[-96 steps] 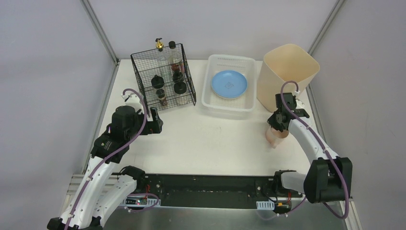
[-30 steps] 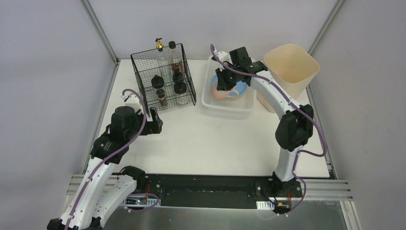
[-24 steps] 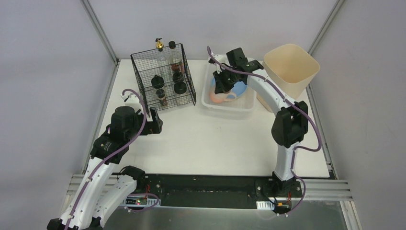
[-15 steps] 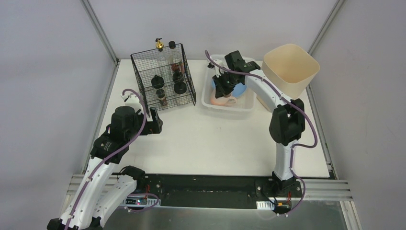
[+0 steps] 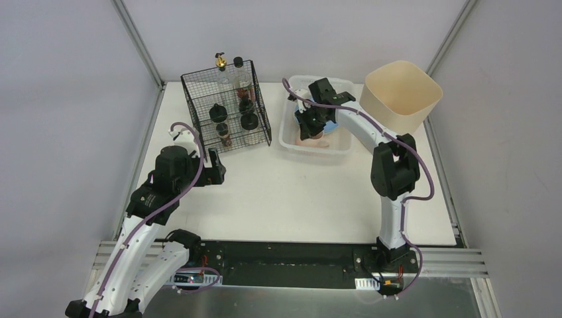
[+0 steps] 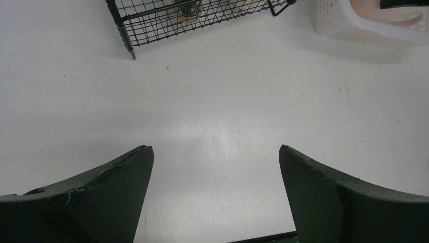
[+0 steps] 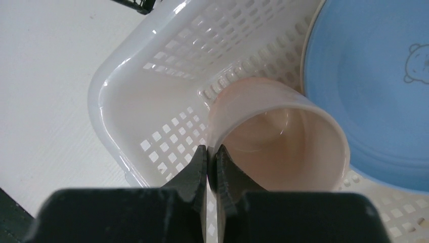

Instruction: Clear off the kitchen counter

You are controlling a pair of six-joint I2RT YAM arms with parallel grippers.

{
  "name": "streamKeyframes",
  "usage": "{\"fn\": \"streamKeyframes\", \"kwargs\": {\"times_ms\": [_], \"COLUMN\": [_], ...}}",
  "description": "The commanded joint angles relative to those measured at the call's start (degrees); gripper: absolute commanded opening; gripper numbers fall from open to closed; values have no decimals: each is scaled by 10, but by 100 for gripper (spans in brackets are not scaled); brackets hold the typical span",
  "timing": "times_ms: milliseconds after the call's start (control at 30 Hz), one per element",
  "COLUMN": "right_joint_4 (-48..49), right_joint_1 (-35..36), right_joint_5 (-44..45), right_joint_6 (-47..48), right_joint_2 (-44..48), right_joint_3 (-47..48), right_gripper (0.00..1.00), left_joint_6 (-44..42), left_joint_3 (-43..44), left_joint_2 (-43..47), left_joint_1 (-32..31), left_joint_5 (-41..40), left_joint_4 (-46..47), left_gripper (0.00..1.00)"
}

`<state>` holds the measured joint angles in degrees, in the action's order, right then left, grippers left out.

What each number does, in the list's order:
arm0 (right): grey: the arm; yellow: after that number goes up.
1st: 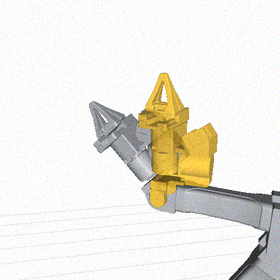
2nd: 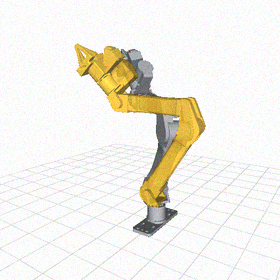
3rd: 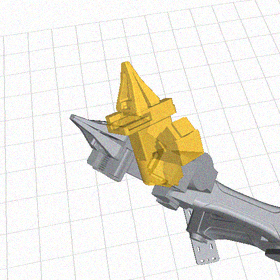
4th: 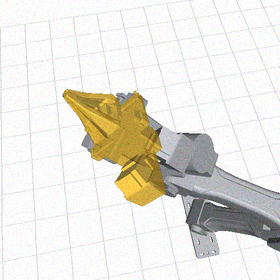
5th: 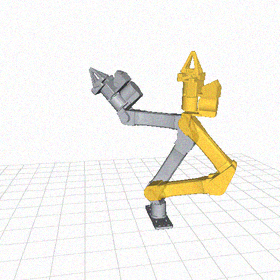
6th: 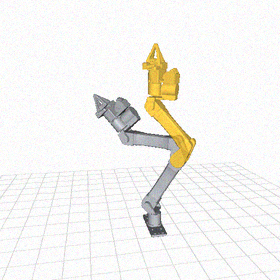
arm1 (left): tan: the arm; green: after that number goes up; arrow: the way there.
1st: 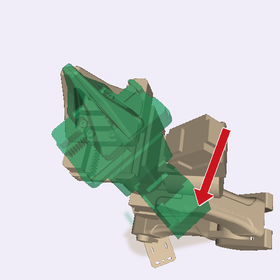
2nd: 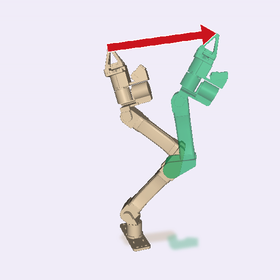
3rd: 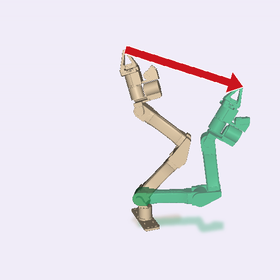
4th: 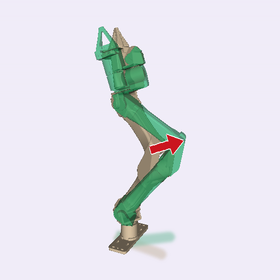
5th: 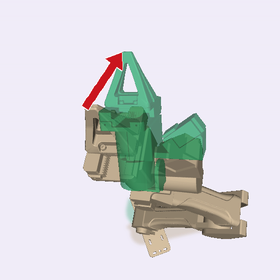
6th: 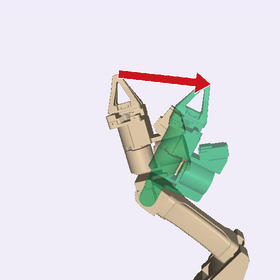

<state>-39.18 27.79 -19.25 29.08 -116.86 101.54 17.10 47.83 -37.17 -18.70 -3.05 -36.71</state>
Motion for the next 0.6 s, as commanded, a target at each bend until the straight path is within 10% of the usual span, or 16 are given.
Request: {"fn": "streamKeyframes", "kwargs": {"times_ms": [0,267,567], "right_joint_4": [79,123,142], "right_joint_1": [7,21,35], "right_joint_5": [62,75,78], "right_joint_6": [-14,-7,-9], "right_joint_2": [16,40,74], "right_joint_3": [-21,-66,-107], "right_gripper": [0,0,38], "left_joint_6": [-1,-1,-1], "left_joint_3": [7,7,5], "left_joint_2": [-2,-6,-6], "left_joint_1": [2,2,2], "left_joint_5": [2,4,1], "left_joint_4": [-1,0,0], "left_gripper": [100,100,100]}}
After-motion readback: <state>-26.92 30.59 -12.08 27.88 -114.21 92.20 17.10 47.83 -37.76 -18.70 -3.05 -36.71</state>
